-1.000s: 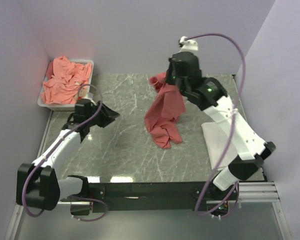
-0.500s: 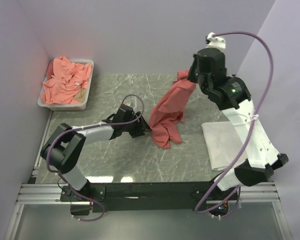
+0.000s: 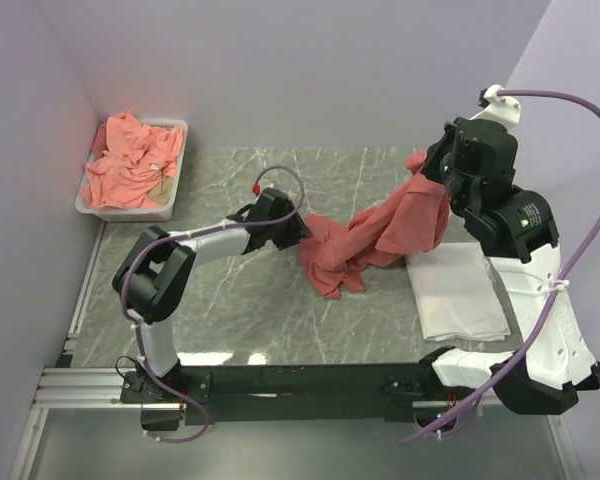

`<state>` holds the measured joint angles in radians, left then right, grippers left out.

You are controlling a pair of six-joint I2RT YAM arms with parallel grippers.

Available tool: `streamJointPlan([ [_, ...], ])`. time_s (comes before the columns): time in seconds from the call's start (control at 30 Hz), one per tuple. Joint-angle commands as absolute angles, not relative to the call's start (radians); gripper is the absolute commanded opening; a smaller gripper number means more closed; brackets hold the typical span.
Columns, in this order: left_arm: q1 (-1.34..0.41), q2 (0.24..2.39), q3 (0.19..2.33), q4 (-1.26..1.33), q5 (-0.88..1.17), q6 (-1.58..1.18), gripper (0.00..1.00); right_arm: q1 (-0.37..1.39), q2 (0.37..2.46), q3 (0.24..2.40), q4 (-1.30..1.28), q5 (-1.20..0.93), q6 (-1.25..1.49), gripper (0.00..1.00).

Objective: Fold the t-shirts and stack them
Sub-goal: Flatten the tshirt out

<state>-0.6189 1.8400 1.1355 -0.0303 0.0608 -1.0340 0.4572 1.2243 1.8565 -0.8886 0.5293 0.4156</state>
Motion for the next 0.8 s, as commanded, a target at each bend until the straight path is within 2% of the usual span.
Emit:
streamJointPlan([
  [0.0, -0.624, 1.922, 1.302, -0.174, -0.063, -0.95, 0.52, 0.439, 1.204, 1.797, -0.845, 0.511, 0.437, 0.0],
  [0.1, -0.629, 2.012, 1.452, -0.276, -0.118, -0.864, 0.56, 0.434, 1.183, 1.749, -0.836, 0.493, 0.446, 0.0],
  [0.23, -0.64, 2.135, 1.693, -0.403, -0.202, -0.778, 0.57, 0.433, 1.154, 1.689, -0.812, 0.46, 0.459, 0.0],
  [0.33, -0.641, 2.206, 1.782, -0.445, -0.233, -0.729, 0.55, 0.433, 1.132, 1.66, -0.807, 0.448, 0.463, 0.0],
  [0.53, -0.65, 2.318, 1.873, -0.479, -0.218, -0.651, 0.53, 0.431, 1.098, 1.594, -0.787, 0.41, 0.471, 0.0],
  [0.77, -0.672, 2.362, 1.901, -0.468, -0.225, -0.635, 0.55, 0.431, 1.074, 1.537, -0.775, 0.394, 0.477, 0.0],
])
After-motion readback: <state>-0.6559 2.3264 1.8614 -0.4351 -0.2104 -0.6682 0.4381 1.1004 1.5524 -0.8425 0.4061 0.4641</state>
